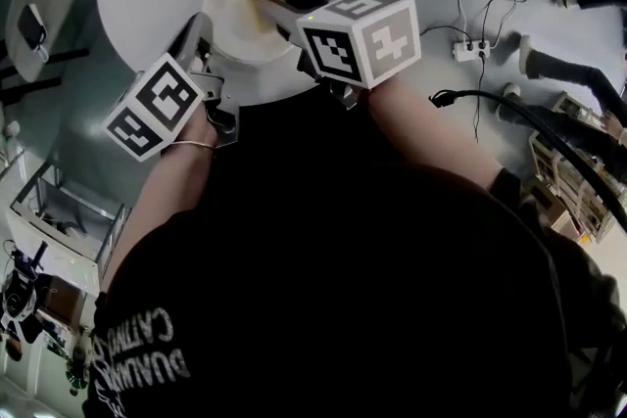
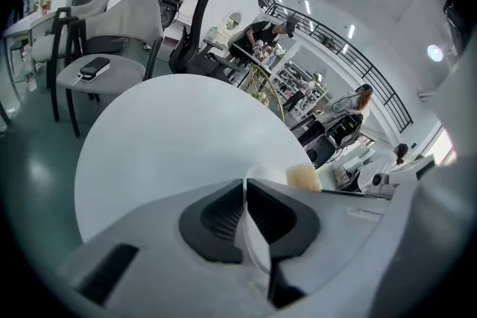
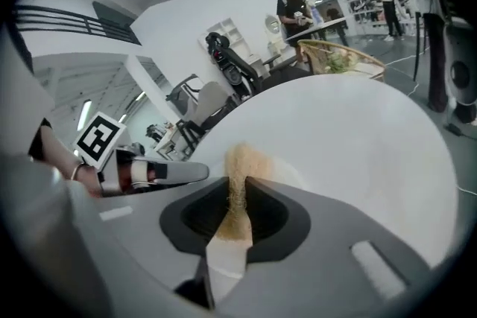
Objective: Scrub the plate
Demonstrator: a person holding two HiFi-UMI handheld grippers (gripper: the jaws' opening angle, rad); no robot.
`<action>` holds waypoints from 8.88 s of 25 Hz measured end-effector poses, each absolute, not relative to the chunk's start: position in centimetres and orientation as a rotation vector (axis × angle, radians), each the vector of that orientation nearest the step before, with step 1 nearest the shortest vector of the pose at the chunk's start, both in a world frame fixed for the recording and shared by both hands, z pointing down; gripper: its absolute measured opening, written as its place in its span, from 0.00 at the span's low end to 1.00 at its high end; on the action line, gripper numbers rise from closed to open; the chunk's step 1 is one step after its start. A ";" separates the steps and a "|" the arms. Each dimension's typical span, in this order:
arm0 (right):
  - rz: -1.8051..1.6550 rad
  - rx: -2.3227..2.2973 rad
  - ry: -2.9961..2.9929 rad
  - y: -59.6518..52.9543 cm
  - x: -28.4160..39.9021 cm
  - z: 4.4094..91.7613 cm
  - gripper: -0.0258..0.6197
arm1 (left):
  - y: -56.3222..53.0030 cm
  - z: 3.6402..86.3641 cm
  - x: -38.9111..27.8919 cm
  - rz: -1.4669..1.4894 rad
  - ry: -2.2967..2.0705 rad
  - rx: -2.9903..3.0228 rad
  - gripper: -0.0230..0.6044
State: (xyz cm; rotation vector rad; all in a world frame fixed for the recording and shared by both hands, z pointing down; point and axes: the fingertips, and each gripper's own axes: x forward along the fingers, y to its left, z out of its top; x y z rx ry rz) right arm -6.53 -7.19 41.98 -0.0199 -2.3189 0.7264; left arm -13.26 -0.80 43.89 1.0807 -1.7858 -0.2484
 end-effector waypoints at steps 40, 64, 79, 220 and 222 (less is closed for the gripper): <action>0.735 -0.060 -2.093 -7.6 -3.0 45.2 0.15 | -0.7 43.4 -12.6 -0.304 -1.810 1.041 0.06; 0.719 -0.184 -2.192 -6.6 -5.2 42.0 0.15 | -0.8 43.4 -12.3 -0.364 -1.815 1.008 0.06; 0.767 -0.343 -2.047 -2.1 -4.6 44.4 0.15 | -1.4 42.8 -11.4 -0.352 -1.788 1.089 0.05; 0.829 0.278 -2.204 -11.5 1.3 42.5 0.15 | 0.4 43.3 -12.3 -0.168 -1.724 1.269 0.04; 0.867 0.356 -2.240 -11.4 1.4 41.7 0.15 | 2.1 43.0 -12.6 -0.117 -1.711 1.288 0.04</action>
